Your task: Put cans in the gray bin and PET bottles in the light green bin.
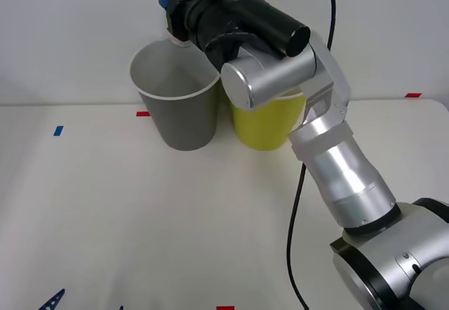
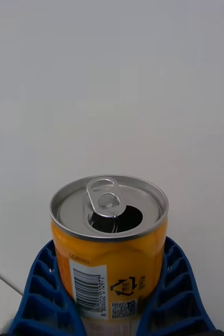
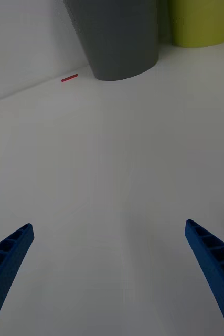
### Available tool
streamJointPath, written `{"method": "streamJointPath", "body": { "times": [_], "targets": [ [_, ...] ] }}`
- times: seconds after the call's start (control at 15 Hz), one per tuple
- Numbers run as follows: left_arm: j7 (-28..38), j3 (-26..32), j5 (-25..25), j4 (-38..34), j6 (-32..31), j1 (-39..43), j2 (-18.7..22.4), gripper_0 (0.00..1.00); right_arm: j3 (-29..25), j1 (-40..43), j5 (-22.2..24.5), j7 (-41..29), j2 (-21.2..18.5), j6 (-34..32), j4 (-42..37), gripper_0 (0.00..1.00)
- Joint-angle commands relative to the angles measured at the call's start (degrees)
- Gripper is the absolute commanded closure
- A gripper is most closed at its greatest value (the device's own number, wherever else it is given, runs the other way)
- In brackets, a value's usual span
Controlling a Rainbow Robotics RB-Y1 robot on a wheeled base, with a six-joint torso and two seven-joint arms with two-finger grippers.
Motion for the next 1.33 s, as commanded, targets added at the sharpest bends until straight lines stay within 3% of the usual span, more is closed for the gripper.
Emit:
{"method": "streamJointPath", "body": {
  "times": [0.07,0.33,1.27,1.33],
  "targets": [
    [0.0,0.0,0.0,0.0,0.01,0.0,0.0,0.0,0.49,-0.1,0.96,-1.03,1.15,-1.39,1.77,0.88],
    [0.0,0.0,0.0,0.0,0.01,0.0,0.0,0.0,0.93,-0.1,0.7,-2.35,2.38,-1.48,3.08,0.88],
    [0.0,0.0,0.0,0.0,0.01,0.0,0.0,0.0,2.77,-0.53,1.84,-5.34,1.32,-3.06,3.87,0.89],
    [0.0,0.0,0.0,0.0,0.01,0.0,0.0,0.0,2.77,-0.62,2.11,-5.51,1.32,-3.42,3.87,0.74]
  ]
}}
